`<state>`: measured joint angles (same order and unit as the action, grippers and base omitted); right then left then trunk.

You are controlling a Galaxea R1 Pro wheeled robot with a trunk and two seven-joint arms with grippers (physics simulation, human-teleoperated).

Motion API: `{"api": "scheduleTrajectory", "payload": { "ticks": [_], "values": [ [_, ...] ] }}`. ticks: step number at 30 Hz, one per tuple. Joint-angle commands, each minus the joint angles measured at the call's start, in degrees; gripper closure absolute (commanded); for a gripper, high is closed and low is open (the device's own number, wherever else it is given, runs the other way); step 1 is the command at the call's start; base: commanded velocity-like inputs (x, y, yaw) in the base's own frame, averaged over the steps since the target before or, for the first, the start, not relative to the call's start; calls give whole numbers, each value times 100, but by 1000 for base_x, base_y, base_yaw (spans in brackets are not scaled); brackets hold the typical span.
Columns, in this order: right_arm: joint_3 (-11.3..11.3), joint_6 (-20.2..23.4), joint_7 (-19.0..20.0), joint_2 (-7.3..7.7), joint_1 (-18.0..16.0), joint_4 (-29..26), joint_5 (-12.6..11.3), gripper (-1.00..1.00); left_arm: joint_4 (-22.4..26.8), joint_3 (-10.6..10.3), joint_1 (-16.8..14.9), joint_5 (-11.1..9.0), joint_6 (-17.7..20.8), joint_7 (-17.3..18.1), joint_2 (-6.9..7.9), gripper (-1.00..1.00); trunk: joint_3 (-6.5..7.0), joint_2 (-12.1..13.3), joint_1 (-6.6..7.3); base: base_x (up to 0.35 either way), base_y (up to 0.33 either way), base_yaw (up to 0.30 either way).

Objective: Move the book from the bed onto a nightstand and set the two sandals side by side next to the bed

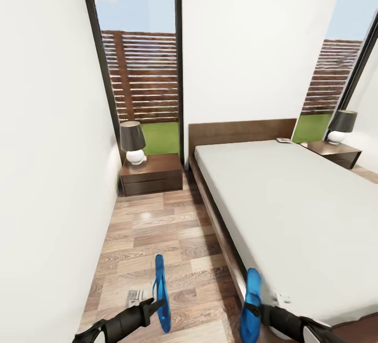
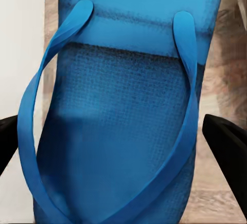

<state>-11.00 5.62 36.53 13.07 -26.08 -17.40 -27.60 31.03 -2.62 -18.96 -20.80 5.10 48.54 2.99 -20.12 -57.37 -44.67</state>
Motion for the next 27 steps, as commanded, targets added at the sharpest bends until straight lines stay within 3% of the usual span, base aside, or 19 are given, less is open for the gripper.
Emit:
{"api": "scheduleTrajectory", "payload": {
  "ticks": [1, 7, 14, 27],
  "values": [
    [-16, 61, 226, 7, -2, -6, -59, 100, 67, -23, -6, -56, 64, 111, 21, 100, -7, -4, 0, 0, 0, 0],
    [-16, 66, 436, 10, -2, 5, -48, 100, 328, -39, -11, -57, 74, 220, 152, 100, 11, 36, 22, 0, 0, 0],
    [-12, 21, 451, 11, -2, 84, -60, 100, 304, -57, -4, -52, 65, 218, 184, 100, 65, 156, 87, 0, 0, -36],
    [-16, -8, 443, 11, -2, 316, -61, 100, 67, -72, -2, -47, 53, 182, 168, 100, 65, 156, 87, 0, 0, -226]
  ]
}}
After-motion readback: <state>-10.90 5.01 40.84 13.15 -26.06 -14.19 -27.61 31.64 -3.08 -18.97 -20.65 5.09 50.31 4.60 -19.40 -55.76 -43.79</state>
